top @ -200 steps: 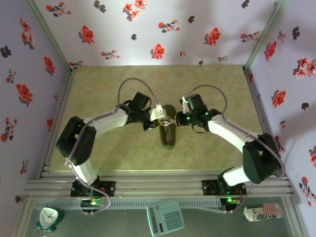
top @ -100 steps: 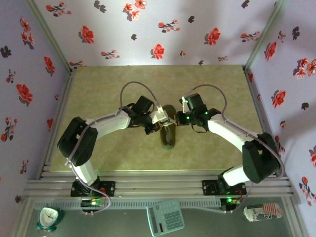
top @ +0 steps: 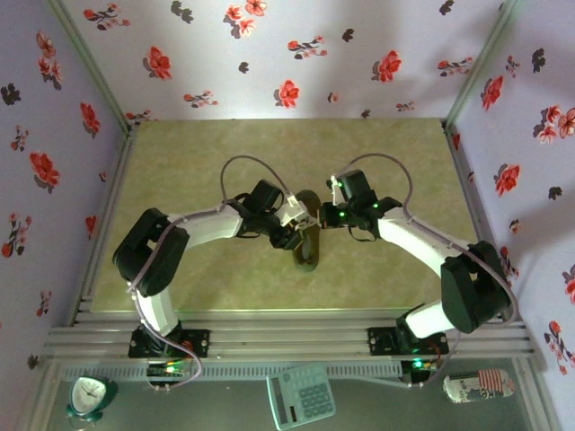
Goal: Tie the shoes
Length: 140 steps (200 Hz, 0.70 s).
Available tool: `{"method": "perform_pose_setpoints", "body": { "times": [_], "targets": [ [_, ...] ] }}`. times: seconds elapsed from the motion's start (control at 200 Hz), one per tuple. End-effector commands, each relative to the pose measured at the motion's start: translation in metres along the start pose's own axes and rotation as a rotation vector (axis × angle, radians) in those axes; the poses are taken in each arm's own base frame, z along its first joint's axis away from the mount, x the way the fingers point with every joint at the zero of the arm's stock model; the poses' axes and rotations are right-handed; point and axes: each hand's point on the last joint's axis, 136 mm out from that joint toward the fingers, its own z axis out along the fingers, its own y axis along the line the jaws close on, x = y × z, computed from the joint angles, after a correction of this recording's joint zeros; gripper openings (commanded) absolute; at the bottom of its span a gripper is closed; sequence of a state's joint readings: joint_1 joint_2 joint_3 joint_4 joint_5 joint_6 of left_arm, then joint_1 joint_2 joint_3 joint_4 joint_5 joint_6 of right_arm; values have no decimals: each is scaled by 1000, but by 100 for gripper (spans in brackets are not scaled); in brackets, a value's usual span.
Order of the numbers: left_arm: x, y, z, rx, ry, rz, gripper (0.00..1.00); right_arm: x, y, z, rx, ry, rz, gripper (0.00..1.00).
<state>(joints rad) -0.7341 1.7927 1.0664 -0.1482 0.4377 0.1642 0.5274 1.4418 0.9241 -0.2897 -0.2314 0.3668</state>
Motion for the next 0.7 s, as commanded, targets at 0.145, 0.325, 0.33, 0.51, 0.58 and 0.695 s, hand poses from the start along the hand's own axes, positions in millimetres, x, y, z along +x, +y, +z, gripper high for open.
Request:
{"method": "perform_pose_setpoints", "body": {
  "times": [0.145, 0.325, 0.33, 0.51, 0.58, 0.695],
  "targets": [
    [-19, -15, -17, 32, -102, 8, 72, 4, 7, 5, -16, -50, -130, 0],
    [-27, -20, -31, 29, -164, -21, 74, 4, 6, 7, -2, -59, -138, 0],
    [-27, -21, -31, 30, -165, -22, 74, 4, 6, 7, -1, -60, -138, 0],
    [-33, -21, -39, 19, -215, -97, 74, 0, 5, 4, 15, -81, -152, 0],
    [-35, -15, -42, -9, -224, -170, 75, -1, 4, 4, 26, -87, -164, 0],
    [-38, -8, -45, -45, -241, -283, 75, 1, 2, 5, 52, -84, -186, 0]
  ]
}}
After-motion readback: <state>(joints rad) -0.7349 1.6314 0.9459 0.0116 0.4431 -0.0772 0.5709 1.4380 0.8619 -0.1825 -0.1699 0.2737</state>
